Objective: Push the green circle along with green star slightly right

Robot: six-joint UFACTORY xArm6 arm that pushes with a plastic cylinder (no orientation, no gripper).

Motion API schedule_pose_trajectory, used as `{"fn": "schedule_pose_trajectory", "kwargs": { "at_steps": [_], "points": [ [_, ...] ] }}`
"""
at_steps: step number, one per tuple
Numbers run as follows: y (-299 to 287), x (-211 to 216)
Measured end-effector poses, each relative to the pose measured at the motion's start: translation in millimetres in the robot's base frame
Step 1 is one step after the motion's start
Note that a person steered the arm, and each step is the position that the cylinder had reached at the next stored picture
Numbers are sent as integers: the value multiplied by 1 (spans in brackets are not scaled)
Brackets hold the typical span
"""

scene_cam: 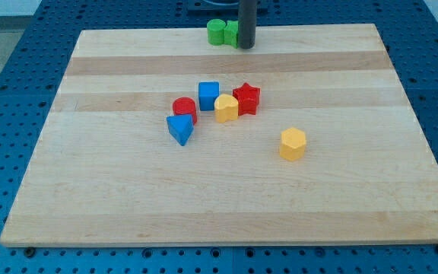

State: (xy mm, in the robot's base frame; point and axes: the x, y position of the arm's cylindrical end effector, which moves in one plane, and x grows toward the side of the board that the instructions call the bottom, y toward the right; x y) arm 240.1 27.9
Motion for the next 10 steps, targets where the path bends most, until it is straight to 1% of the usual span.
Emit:
{"fn": "schedule_pose_trajectory", "kwargs": {
  "at_steps": [1,2,3,4,5,7,8,9,10],
  "points": [
    [-1,0],
    [-14,26],
    [-82,30],
    [-159,9],
    [-164,-22],
    [-89,-27],
    [-73,-27],
    [-90,-27],
    [-125,-47]
  ]
}}
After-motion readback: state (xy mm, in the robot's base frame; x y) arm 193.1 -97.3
